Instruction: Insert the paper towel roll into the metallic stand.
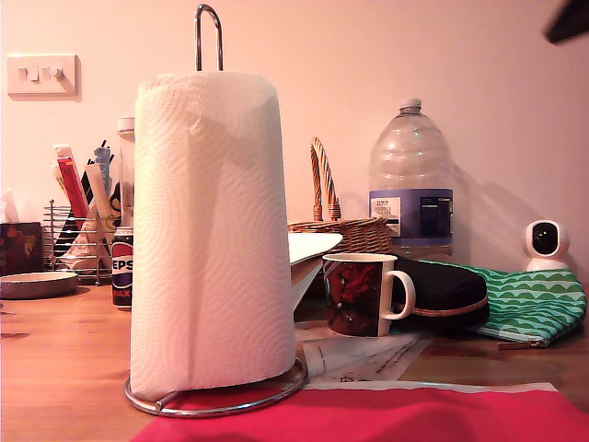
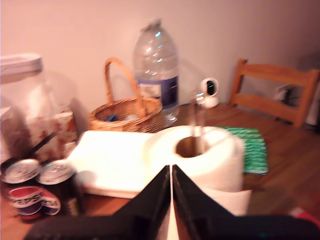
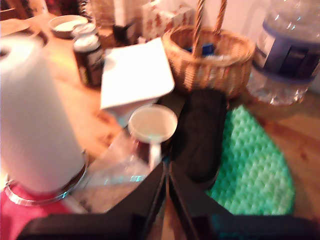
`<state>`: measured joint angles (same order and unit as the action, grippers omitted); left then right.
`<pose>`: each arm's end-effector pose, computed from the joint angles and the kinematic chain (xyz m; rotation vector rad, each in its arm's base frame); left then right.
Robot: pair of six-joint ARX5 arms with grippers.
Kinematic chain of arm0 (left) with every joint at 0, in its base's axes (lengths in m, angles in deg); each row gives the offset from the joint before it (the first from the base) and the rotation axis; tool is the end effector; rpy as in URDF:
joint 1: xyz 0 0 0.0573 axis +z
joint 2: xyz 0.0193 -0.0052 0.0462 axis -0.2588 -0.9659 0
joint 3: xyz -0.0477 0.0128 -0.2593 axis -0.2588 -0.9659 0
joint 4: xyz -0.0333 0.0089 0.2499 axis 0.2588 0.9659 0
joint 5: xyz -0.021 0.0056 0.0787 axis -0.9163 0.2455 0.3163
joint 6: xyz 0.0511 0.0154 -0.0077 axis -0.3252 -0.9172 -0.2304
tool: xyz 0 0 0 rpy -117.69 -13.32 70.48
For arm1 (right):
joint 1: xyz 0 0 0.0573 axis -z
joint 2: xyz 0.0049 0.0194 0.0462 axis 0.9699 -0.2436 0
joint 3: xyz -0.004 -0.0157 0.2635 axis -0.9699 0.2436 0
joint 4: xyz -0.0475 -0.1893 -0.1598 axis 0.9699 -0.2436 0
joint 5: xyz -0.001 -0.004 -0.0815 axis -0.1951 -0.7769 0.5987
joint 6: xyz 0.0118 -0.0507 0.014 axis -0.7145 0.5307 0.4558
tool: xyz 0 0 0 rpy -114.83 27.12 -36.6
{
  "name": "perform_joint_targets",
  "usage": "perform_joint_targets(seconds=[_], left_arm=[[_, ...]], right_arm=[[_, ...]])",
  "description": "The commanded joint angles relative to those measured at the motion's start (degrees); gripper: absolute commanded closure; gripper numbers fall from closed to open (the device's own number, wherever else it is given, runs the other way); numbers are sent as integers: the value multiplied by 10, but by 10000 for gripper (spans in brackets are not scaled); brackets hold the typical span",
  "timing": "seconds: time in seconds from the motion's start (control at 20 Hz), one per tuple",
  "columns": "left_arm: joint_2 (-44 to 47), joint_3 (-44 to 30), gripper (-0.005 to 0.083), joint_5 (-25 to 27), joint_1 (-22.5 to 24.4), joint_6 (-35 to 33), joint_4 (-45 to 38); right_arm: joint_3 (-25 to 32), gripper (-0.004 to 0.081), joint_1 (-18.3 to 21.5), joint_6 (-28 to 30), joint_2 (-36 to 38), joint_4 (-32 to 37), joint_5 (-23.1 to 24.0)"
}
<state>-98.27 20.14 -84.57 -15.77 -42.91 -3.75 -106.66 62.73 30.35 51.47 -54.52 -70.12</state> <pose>0.0873 -0.0571 0.2701 -0.0532 0.0716 -0.6855 0.1273 0.0374 0.2929 -0.2120 0.3522 0.5255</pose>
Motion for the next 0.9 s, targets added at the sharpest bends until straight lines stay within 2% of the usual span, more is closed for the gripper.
perform_joint_targets(seconds=[0.0, 0.15, 0.25, 0.7, 0.85], left_arm=[[12, -10, 794, -8, -5, 5, 2], [23, -10, 793, -27, -10, 4, 7], [23, -10, 793, -32, -13, 5, 20], [23, -10, 792, -29, -13, 8, 126], [23, -10, 792, -29, -13, 8, 165]], right_arm=[[27, 780, 0, -12, 45, 2, -3], [41, 780, 0, -22, 119, -21, -3], [41, 780, 0, -42, 137, -50, -2], [41, 780, 1, -41, 139, -146, 0], [41, 780, 1, -41, 139, -149, -1]])
